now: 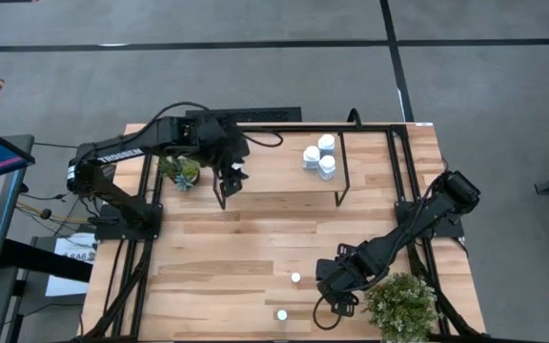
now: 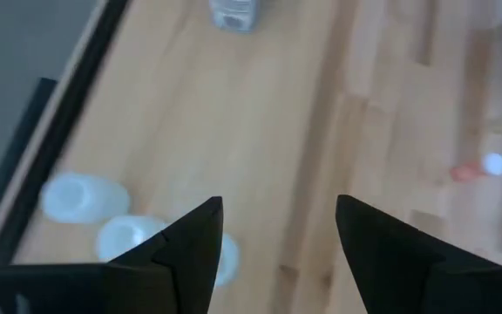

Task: Pick and place medicine bottles onto shelf by color
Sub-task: Put the yellow pill bottle on the shelf

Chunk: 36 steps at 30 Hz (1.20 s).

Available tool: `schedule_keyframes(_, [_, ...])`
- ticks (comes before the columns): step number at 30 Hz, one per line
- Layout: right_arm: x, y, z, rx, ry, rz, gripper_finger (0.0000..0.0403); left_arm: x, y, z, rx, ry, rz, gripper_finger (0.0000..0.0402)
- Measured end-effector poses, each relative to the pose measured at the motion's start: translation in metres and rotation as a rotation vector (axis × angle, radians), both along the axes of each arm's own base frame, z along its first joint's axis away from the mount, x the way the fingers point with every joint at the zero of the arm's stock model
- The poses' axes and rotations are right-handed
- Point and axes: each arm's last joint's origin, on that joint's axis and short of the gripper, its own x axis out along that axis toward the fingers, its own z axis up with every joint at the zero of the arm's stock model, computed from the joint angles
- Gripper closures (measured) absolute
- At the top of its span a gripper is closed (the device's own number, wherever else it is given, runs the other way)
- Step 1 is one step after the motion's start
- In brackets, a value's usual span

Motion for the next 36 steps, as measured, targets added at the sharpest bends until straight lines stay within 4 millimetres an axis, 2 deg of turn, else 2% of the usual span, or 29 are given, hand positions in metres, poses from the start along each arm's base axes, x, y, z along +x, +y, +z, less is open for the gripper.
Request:
schedule_keyframes(5, [-0.006,0.008,0.000,-0.001,-0.002,0.029,0.0134,-0.010,-0.029,0.013,-0.087,0.054,-0.090,0.0191])
schedule_keyframes(12, [-0.012,0.018,-0.007,-0.022,-0.048,0.058,0.0134,-0.023,-0.073,0.010,-0.105,0.196,-0.189,0.0191])
schedule_keyframes(17, [-0.014,0.018,-0.018,-0.025,-0.052,0.065,0.0134,-0.028,-0.102,0.009,-0.118,0.221,-0.244,0.0191])
schedule_keyframes(20, [-0.014,0.015,-0.025,-0.028,-0.049,0.059,0.0134,-0.038,-0.115,0.007,-0.111,0.292,-0.262,0.0191])
schedule_keyframes(22, [-0.012,0.016,-0.028,-0.033,-0.050,0.076,0.0134,-0.045,-0.122,0.007,-0.093,0.321,-0.250,0.0191])
schedule_keyframes(30, [0.002,0.026,-0.060,-0.066,-0.007,0.154,0.0134,-0.056,-0.140,0.009,-0.048,0.316,-0.215,0.0191])
schedule_keyframes(36, [0.008,0.026,-0.064,-0.068,-0.004,0.142,0.0134,-0.058,-0.143,0.009,-0.058,0.315,-0.208,0.0191])
